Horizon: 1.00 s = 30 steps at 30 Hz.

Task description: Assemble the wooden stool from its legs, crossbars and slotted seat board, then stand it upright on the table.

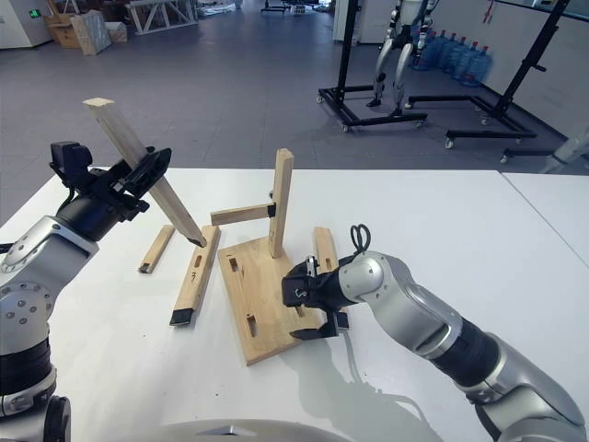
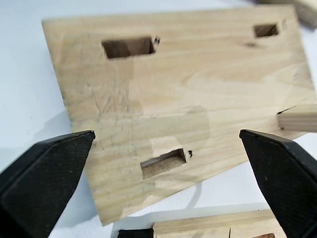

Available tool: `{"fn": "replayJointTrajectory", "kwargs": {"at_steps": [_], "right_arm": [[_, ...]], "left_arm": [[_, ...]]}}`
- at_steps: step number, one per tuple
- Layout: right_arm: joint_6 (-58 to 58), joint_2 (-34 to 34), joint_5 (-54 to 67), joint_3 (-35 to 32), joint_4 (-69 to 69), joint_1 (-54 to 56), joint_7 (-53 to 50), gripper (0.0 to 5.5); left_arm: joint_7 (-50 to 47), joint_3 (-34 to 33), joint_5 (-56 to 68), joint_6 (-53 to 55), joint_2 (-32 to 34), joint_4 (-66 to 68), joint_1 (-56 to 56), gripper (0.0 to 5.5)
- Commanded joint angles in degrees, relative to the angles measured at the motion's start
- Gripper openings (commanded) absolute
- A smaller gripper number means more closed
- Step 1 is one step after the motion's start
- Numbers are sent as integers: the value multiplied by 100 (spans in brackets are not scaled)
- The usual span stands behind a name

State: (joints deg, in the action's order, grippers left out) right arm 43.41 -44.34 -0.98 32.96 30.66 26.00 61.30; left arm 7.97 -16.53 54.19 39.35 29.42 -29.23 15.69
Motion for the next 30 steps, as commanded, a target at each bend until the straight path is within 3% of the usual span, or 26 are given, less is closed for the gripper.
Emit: {"fn": "replayJointTrajectory", "kwargs": {"at_steps": [1,5,11,17,25,30], "right_arm": [[448,239,530,-605,229,305,-3,540],[682,246,942,-1309,47,365,-139,540],[731,163,1233,-1933,-314,-7,-457,540],[427,98,1310,-2072,-745,-380,-627,540],[237,104,1334,-1967,-936,-340,-674,540],[193,120,1351,-1905,-934,-336,-690,540]], "left_arm": [[3,7,-35,402,358,-171,1,202],[390,78,-29,789,755,15,-98,202],[1558,-121,-543,-827,6,653,-492,202],[2539,-94,92,-1149,-907,1810,-412,202],[4025,279,-686,-2050,-1042,3465,455,202],[4638,456,-791,-1975,-1184,4151,567,202]]}}
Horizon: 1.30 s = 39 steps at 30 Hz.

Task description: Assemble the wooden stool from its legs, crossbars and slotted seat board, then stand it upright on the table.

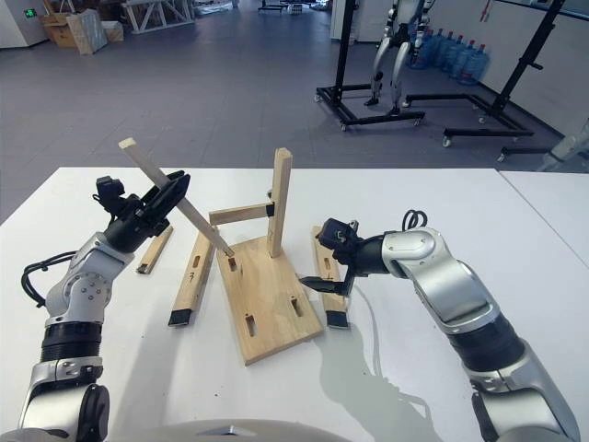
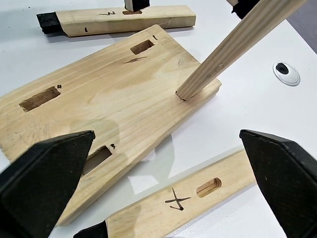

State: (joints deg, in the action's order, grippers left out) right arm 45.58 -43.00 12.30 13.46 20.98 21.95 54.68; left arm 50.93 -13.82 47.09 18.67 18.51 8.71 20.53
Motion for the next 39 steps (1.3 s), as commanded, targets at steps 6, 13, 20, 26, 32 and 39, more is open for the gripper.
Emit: {"fn": "replayJointTrajectory", "kwargs": {"at_steps": [6,13,20,26,32,39], "right_arm": [[4,29,36,105,64,76,-64,540],[2,62,48,160,73,85,-104,540],[3,121,55,205,112,61,-155,540],[0,136,63,241,131,67,-169,540],[16,158,87,266,166,56,-195,540],[29,159,123,288,179,67,-230,540]], "left_arm": [[779,236,-268,157,-89,1091,253,202],[911,58,-305,242,112,1009,534,202],[1137,229,-672,-80,107,1050,536,202],[1309,400,-1091,-548,36,1204,475,202],[1288,219,-892,-537,-98,1299,581,202],[1284,13,-758,-528,-190,1471,613,202]]}}
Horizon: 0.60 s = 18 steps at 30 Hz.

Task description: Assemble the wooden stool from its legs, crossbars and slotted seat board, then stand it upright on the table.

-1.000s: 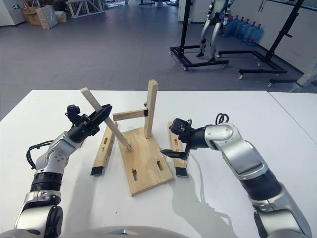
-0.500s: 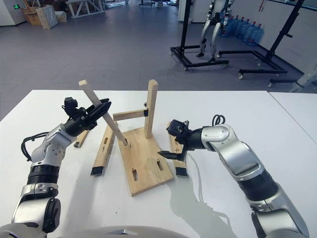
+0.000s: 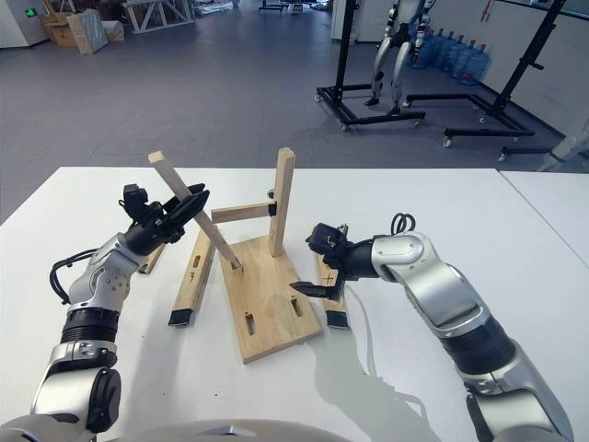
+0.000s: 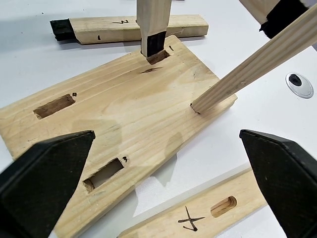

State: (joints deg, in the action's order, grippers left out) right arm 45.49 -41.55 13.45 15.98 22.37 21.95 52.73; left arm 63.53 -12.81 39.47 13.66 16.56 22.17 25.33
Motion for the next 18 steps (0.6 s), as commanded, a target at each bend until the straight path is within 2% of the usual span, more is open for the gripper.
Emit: {"fn": "replayJointTrajectory", "kwargs": {"at_steps": [1,8,18], "right_arm": [[40,9,13,39,43,67,-38,540],[-8,-26,3,76,-29,145,22,540],[-26,-10,-1,115,-54,191,43,540]], "left_arm": [[52,-105,-9,-56,25,177,137,202],[362,-163,-192,-226,270,638,175,202],[478,-140,-256,-356,105,977,557,202]]}}
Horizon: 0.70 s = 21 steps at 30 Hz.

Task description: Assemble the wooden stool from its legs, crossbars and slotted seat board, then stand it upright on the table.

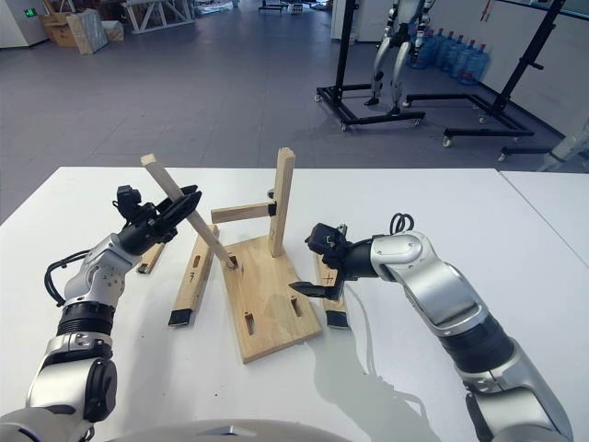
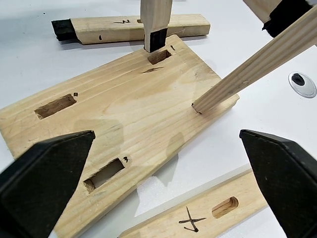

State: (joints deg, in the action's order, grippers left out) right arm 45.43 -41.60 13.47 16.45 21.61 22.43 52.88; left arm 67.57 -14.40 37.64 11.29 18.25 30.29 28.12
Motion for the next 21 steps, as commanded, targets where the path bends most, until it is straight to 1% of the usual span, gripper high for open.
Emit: {"fn": "replayJointTrajectory", "kwargs": {"at_steps": [1,10,21], "right_arm": [[-20,-4,0,75,24,145,30,540],[7,15,21,111,29,178,4,540],[-1,38,27,116,42,152,-14,540]], "left_arm": [[95,40,-106,-157,-75,204,290,202],[276,59,-283,-344,-109,570,400,202],[330,51,-324,-316,-40,502,482,202]]}}
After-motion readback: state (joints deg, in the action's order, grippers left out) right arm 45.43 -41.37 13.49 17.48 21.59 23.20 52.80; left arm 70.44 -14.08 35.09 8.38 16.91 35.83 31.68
